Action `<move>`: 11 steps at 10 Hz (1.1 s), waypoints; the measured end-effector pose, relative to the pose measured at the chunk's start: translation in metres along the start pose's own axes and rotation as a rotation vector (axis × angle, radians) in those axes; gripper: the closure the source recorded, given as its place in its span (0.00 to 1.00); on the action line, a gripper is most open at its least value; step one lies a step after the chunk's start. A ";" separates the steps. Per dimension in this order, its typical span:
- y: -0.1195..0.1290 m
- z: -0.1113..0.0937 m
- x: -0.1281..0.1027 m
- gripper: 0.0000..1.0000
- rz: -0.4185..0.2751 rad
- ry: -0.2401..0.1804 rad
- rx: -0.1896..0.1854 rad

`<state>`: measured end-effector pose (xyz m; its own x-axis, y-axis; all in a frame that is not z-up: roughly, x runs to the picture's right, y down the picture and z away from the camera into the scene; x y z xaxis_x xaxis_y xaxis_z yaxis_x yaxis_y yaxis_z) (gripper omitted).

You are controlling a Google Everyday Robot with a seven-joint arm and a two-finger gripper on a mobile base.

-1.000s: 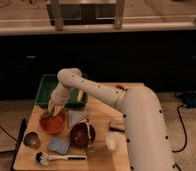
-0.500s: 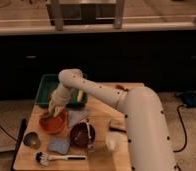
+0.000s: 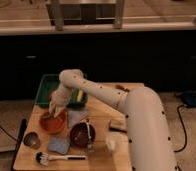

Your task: Place pepper in red bowl

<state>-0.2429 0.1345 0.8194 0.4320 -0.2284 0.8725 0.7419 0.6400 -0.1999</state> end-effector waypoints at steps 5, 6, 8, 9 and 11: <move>-0.001 0.001 -0.001 0.26 0.000 0.003 -0.007; -0.001 0.001 -0.001 0.21 0.000 0.003 -0.008; 0.000 0.001 -0.001 0.20 -0.001 0.002 -0.009; 0.001 0.001 -0.001 0.20 -0.003 0.000 -0.009; 0.002 0.002 -0.002 0.20 -0.015 -0.001 -0.010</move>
<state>-0.2432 0.1376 0.8186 0.4204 -0.2373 0.8758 0.7536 0.6288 -0.1913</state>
